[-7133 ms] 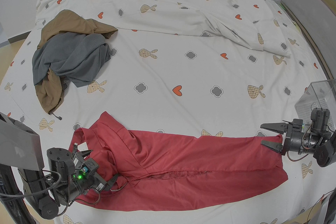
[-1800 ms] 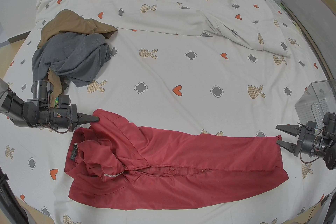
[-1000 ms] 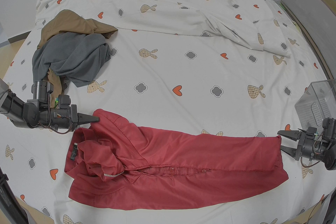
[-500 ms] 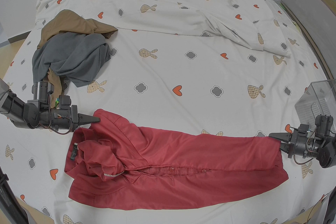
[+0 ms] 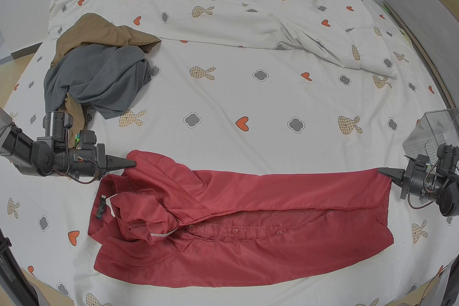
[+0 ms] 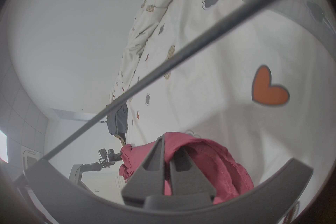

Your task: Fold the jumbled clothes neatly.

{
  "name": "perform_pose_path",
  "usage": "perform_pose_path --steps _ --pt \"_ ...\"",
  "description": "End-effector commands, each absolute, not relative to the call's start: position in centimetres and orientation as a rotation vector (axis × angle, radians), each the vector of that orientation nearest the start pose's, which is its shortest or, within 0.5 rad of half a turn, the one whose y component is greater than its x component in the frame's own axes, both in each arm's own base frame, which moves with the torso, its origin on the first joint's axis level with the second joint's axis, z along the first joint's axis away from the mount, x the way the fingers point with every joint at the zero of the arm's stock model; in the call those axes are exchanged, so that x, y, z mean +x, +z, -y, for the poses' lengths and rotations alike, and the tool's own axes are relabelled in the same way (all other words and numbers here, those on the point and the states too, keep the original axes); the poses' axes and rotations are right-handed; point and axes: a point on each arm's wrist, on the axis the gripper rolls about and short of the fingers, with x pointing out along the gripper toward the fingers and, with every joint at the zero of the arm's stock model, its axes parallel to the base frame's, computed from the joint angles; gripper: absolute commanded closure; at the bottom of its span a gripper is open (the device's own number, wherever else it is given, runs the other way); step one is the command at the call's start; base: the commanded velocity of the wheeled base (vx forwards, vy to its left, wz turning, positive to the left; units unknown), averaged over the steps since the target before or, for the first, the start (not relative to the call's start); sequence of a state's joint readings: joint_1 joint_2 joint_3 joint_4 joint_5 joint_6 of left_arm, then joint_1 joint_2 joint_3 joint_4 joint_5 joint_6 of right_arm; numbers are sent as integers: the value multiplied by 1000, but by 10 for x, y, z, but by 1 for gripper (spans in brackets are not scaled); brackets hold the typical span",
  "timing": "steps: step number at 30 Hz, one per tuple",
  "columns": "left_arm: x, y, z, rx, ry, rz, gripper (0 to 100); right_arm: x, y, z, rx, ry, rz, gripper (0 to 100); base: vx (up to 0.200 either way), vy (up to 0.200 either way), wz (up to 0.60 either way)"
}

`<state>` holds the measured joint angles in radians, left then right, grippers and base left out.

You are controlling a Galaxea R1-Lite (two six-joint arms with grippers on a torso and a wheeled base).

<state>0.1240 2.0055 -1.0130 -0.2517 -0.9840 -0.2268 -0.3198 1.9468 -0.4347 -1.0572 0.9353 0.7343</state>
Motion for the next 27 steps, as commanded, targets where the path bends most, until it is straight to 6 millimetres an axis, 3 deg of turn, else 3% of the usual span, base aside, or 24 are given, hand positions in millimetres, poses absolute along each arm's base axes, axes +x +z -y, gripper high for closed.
perform_pose_path --steps 1,13,24,25,27 --pt "346 104 -27 -609 -741 -741 100 285 68 76 977 446 -573 100 0 0 0" --pt "319 93 -36 -659 -690 -784 100 281 54 76 1002 426 -614 100 0 0 0" --pt "318 92 -41 -661 -676 -775 100 278 53 71 1000 434 -628 100 0 0 0" --pt "318 93 -41 -659 -676 -771 100 277 53 71 1000 434 -628 0 0 0 0" --pt "317 97 -41 -655 -677 -763 100 277 54 71 1000 434 -628 0 0 0 0"
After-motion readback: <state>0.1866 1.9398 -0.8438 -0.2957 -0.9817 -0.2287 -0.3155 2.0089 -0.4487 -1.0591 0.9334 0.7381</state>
